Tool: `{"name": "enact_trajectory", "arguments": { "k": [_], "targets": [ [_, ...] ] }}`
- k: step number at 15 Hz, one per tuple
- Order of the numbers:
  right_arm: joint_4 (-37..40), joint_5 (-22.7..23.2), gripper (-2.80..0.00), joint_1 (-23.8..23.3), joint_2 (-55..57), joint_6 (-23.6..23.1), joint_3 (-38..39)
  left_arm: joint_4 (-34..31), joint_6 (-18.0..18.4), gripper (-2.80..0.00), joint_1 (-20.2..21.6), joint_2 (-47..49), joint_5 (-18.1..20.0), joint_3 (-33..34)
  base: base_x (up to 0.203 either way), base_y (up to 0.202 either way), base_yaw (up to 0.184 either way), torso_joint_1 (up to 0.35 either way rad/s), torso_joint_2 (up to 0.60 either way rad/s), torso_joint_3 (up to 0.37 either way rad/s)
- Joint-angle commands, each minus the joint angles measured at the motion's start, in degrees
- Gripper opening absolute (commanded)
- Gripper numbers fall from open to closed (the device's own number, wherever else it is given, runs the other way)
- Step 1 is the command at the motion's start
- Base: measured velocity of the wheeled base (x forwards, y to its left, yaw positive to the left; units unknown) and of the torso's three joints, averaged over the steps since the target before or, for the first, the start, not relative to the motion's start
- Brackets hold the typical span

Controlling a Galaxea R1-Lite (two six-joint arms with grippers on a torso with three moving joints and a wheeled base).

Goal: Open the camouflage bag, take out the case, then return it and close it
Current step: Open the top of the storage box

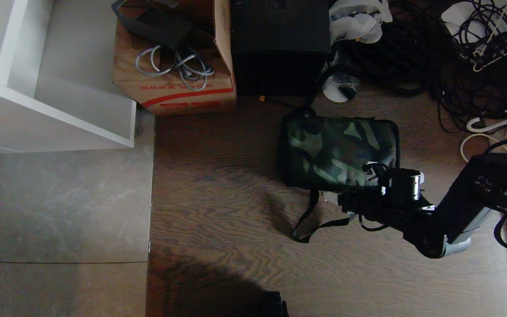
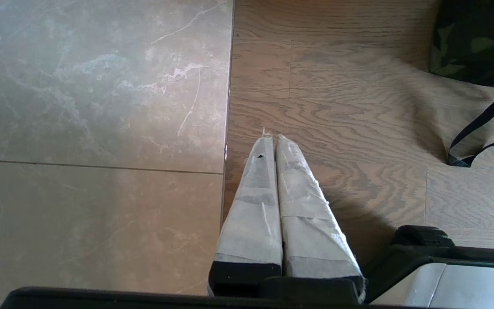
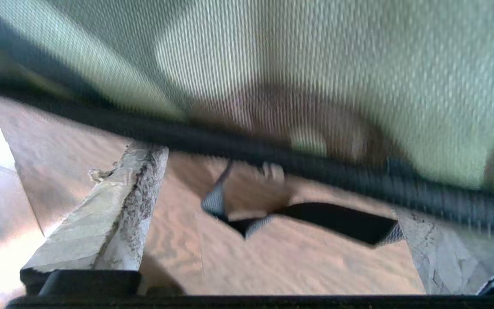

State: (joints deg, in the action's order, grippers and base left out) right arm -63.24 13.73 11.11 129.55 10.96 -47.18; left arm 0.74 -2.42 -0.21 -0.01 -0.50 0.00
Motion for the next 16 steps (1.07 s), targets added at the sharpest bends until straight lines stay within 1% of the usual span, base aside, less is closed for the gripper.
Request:
{"name": "enact_trajectory", "arguments": {
  "k": [1, 3, 5, 6, 9, 12, 15, 16],
  "targets": [
    [2.0, 1.9, 0.00, 0.0, -0.5, 0.0, 0.8, 0.0, 0.0, -2.80, 0.0, 0.0, 0.0, 0.0, 0.000, 0.000, 0.000, 0.000, 0.00, 0.000],
    [2.0, 2.4, 0.00, 0.0, -0.1, -1.0, 0.7, 0.0, 0.0, -2.80, 0.0, 0.0, 0.0, 0.1, 0.000, 0.000, 0.000, 0.000, 0.00, 0.000],
    [1.9, 2.3, 0.00, -0.1, 0.2, -3.4, 0.2, 0.0, 0.0, -2.80, 0.0, 0.0, 0.0, 0.1, 0.000, 0.000, 0.000, 0.000, 0.00, 0.000],
    [1.1, 2.1, 0.00, -0.1, 0.6, -3.8, -0.1, 0.0, 0.0, -2.80, 0.0, 0.0, 0.0, 0.1, 0.000, 0.000, 0.000, 0.000, 0.00, 0.000],
    [-3.1, 1.8, 0.00, -0.1, 2.5, -3.8, -0.2, 0.0, 0.0, -2.80, 0.0, 0.0, 0.0, 0.0, 0.000, 0.000, 0.000, 0.000, 0.00, 0.000],
    [-3.3, 0.5, 0.00, -0.3, 3.4, -3.8, -1.9, 0.0, 0.0, -2.80, 0.0, 0.0, 0.0, 0.1, 0.000, 0.000, 0.000, 0.000, 0.00, 0.000],
    [-3.7, 0.5, 0.00, -0.6, 3.9, -3.8, -1.9, 0.0, 0.0, -2.80, 0.0, 0.0, 0.0, 0.0, 0.000, 0.000, 0.000, 0.000, 0.00, 0.000],
    [-4.0, 0.5, -2.80, -0.6, 4.2, -3.8, -1.9, 0.0, 0.0, -2.80, 0.0, 0.0, 0.0, 0.1, 0.000, 0.000, 0.000, 0.000, 0.00, 0.000]
  ]
}}
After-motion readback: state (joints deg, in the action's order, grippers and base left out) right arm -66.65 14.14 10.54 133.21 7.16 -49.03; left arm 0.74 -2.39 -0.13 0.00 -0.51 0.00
